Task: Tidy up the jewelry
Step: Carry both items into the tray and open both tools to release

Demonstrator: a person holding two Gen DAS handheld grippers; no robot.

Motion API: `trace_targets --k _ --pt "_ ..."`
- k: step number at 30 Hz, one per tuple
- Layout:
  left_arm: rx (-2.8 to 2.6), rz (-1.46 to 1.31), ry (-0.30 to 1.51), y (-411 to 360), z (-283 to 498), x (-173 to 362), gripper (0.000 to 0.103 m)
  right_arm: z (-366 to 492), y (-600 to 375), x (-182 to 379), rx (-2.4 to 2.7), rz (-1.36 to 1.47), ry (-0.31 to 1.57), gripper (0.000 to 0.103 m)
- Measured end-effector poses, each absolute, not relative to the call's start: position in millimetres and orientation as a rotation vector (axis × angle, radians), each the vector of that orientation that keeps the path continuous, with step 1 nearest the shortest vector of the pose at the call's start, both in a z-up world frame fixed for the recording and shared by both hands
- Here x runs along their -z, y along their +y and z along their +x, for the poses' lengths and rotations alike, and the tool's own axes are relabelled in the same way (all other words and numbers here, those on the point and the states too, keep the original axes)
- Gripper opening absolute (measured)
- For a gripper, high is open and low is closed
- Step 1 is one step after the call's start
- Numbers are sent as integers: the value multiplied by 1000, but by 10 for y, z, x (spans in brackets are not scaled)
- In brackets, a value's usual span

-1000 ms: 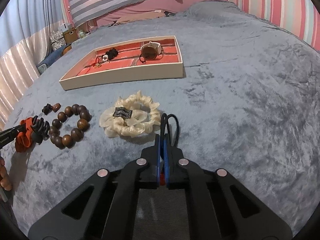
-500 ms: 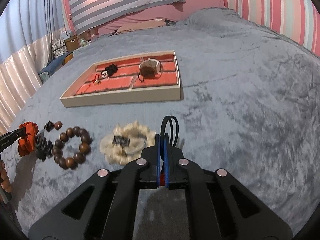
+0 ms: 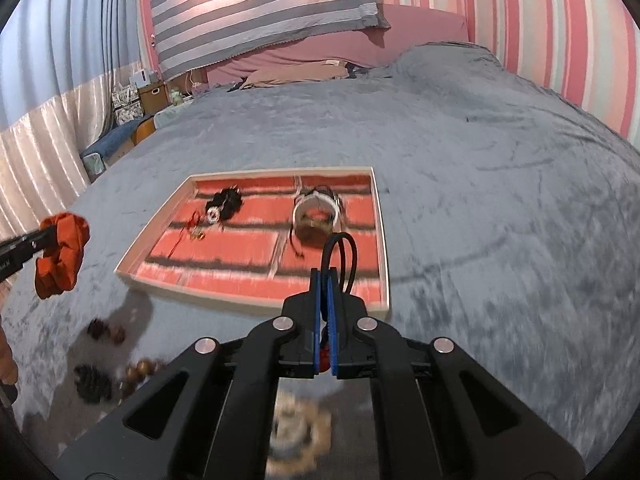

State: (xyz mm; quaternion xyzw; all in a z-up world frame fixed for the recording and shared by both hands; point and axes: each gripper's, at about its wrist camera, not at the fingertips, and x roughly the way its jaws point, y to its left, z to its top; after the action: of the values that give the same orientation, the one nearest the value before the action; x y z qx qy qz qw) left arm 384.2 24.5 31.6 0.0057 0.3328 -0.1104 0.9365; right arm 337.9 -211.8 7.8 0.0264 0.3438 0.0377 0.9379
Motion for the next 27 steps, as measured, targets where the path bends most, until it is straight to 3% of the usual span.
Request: trace_targets --k 13,27 --pt "215 63 833 -359 5267 136 14 4665 -2115 93 -62 -10 800 4" --pt "144 139 948 -330 5798 670 18 5261 -2250 660 -20 -28 950 4"
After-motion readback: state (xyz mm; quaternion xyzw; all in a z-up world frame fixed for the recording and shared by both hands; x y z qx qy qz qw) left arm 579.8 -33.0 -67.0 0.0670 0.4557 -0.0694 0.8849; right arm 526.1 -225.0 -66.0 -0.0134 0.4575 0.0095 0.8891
